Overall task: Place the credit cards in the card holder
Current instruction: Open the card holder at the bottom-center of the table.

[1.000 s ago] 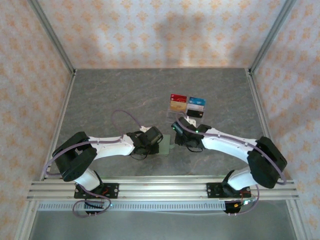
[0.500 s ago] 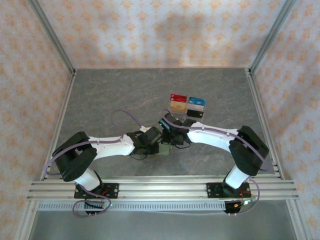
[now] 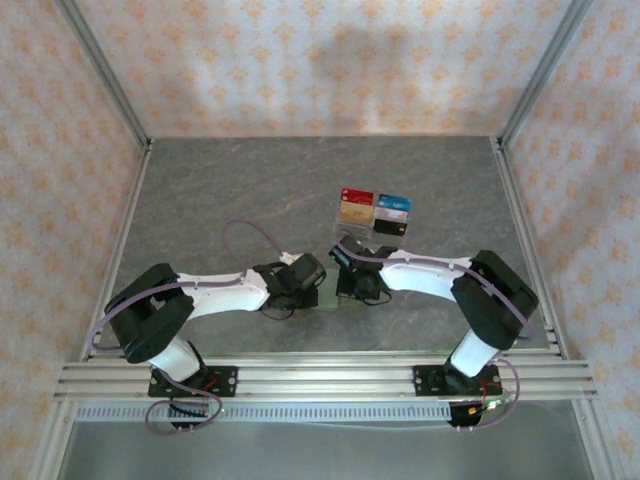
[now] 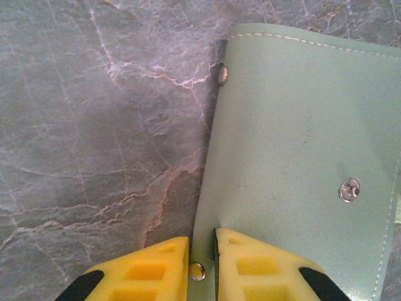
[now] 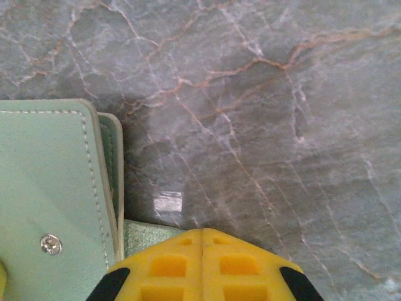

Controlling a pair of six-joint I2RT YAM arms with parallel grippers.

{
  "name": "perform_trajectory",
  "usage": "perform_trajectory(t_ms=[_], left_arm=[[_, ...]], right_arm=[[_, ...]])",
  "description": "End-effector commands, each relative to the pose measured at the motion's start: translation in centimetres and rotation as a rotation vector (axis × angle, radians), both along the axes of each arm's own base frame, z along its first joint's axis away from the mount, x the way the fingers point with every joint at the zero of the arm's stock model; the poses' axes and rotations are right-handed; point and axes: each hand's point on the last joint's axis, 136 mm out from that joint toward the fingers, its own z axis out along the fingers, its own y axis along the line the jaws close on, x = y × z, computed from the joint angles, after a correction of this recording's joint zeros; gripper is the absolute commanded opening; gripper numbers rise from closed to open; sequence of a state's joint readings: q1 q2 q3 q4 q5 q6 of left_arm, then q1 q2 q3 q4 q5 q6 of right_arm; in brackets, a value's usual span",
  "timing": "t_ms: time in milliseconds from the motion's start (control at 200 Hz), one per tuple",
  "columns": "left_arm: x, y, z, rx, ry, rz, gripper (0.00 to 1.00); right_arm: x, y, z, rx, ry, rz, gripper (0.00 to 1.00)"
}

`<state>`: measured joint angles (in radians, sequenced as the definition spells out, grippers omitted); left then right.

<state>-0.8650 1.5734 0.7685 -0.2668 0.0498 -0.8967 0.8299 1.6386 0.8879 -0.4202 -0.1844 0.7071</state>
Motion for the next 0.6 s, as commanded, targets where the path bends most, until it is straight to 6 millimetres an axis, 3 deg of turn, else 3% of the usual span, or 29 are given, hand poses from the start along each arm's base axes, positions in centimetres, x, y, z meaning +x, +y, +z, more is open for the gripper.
perform_trajectory(t_ms=[0, 200, 430, 595], left_arm=[[-0.8, 3.4, -1.6, 0.150, 0.028, 0.030, 0.17], [-0.7, 3.2, -1.3, 0.147, 0.017, 0.020, 0.18], [-0.8, 3.0, -1.5, 0.138, 0.019, 0.018, 0.19], [-0.8, 2.9, -1.3, 0.137, 0.017, 0.008, 0.20]], right_arm=[[0.0, 1.0, -0.9, 0.042, 0.011, 0.006, 0.05], [0.1, 2.0, 0.4, 0.094, -0.009, 0.041, 0.19], [-0.2, 2.1, 0.2, 0.089, 0.001, 0.060, 0.23], [-0.3, 2.8, 2.0, 0.139, -0.036, 0.072, 0.30]])
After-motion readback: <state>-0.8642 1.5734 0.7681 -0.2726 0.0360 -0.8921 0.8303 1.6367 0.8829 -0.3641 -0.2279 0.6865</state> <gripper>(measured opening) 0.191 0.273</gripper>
